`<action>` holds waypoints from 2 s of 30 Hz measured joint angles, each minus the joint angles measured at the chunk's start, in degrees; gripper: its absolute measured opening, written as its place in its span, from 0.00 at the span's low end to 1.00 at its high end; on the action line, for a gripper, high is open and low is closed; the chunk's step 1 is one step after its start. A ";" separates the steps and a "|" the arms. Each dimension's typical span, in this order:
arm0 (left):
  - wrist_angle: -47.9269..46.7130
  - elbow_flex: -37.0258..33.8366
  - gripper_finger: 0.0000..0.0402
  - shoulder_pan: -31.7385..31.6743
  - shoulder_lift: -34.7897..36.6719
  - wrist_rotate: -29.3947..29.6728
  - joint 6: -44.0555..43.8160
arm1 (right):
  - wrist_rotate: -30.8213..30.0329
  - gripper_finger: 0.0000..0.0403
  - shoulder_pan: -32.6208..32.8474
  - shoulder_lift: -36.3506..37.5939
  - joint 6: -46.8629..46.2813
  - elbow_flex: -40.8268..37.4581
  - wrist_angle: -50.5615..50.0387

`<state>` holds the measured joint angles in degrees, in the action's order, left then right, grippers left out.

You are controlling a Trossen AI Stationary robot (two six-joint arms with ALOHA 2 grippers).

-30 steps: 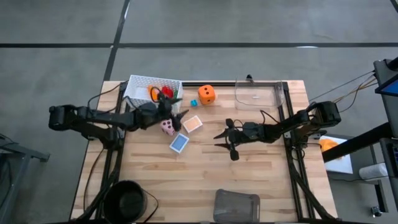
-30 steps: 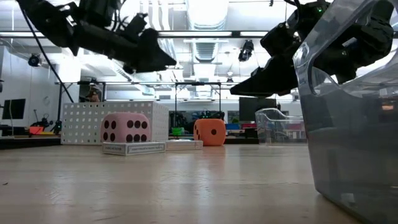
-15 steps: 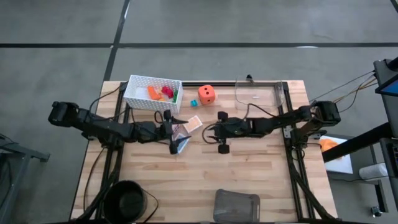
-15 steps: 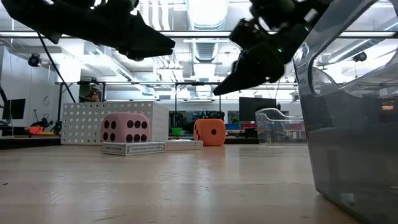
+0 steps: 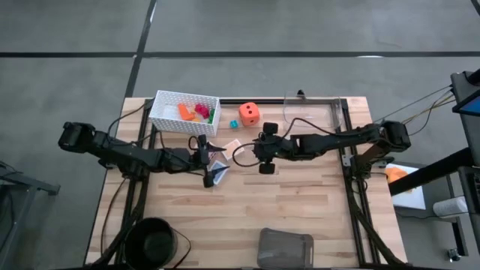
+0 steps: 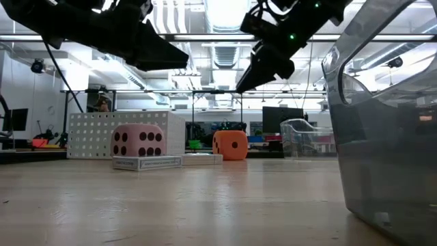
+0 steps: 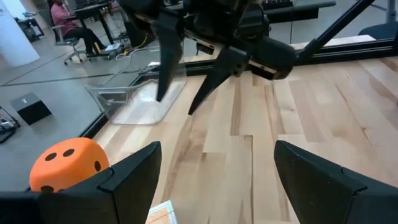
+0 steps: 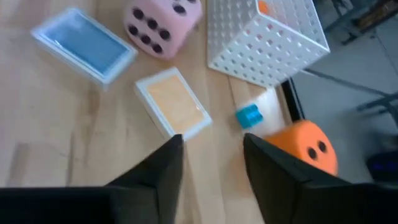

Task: Pick & Place Toys
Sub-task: Put the orange dice into the transparent bin

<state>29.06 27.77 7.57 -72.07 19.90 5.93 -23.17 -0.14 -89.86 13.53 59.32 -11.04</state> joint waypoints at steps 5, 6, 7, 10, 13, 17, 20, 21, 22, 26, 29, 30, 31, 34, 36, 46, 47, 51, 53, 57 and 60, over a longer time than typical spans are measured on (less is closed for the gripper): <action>0.02 0.00 0.78 0.00 0.00 -0.02 0.00 | -3.73 0.72 -1.31 0.00 0.03 1.75 -5.64; 0.02 0.00 0.78 -0.02 0.00 0.00 0.01 | -4.32 0.79 -1.68 0.00 0.00 1.87 -6.40; 0.02 0.00 0.78 0.00 0.00 -0.02 0.00 | -4.75 0.86 -2.05 0.00 0.05 1.89 -6.91; 0.02 0.00 0.78 0.00 0.00 -0.02 0.00 | -5.11 0.97 -3.43 0.00 1.65 1.96 -7.30; 0.02 0.00 0.78 -0.02 0.00 -0.02 0.00 | -5.01 0.89 -5.09 0.00 5.45 1.96 -7.49; 0.01 0.00 0.78 -0.03 0.00 -0.01 -0.13 | -3.54 0.77 -7.94 0.00 10.76 1.96 -7.40; -0.01 0.00 0.78 -0.04 0.00 -0.02 -0.15 | 0.01 0.71 -10.99 0.00 12.78 2.11 -7.57; -0.05 0.00 0.78 -0.04 0.00 -0.02 -0.13 | 1.44 0.71 -12.18 0.00 12.95 2.27 -7.54; -0.07 0.00 0.78 -0.04 0.00 -0.02 -0.13 | 2.96 0.70 -13.35 0.00 13.02 2.41 -7.50; -0.22 0.00 0.78 -0.04 -0.02 -0.02 -0.13 | 10.51 0.70 -18.16 -0.02 13.04 2.94 -7.61; -0.22 0.00 0.78 -0.04 -0.02 -0.02 -0.13 | 15.30 0.70 -21.60 -0.02 13.26 4.04 -7.50; -0.22 0.00 0.78 -0.04 -0.02 -0.02 -0.13 | 16.73 0.70 -22.66 -0.15 13.28 4.54 -7.51; -0.21 0.00 0.78 -0.04 -0.02 0.00 -0.13 | 17.90 0.70 -23.57 -0.71 13.29 5.37 -7.57; -0.21 0.00 0.78 -0.07 -0.02 -0.01 -0.11 | 19.94 0.70 -25.59 -3.46 13.90 8.84 -8.90; -0.20 0.00 0.78 -0.11 -0.02 0.00 -0.11 | 20.45 0.70 -25.84 -6.62 15.26 12.21 -10.63; -0.48 -0.07 0.78 -0.11 -0.02 0.00 -0.15 | 20.82 0.70 -25.95 -24.99 19.02 34.82 -30.85; -0.50 -0.07 0.78 -0.11 -0.02 0.00 -0.15 | 20.82 0.70 -25.95 -26.45 19.12 36.89 -31.70; -0.66 -0.07 0.78 -0.11 -0.02 0.00 -0.17 | 19.48 0.70 -25.87 -31.87 19.43 43.33 -34.58; -0.66 -0.07 0.78 -0.11 -0.02 0.00 -0.17 | 18.46 0.70 -25.89 -34.17 19.41 45.49 -36.44; -0.66 -0.09 0.78 -0.11 -0.02 0.00 -0.17 | 15.06 0.69 -25.83 -36.66 18.76 47.76 -38.24; -0.66 -0.09 0.78 -0.11 -0.02 0.00 -0.18 | 12.82 0.67 -25.64 -37.55 18.15 48.25 -38.74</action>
<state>28.40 27.68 7.46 -72.10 19.90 5.75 -10.35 -25.78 -127.42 31.68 107.57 -49.78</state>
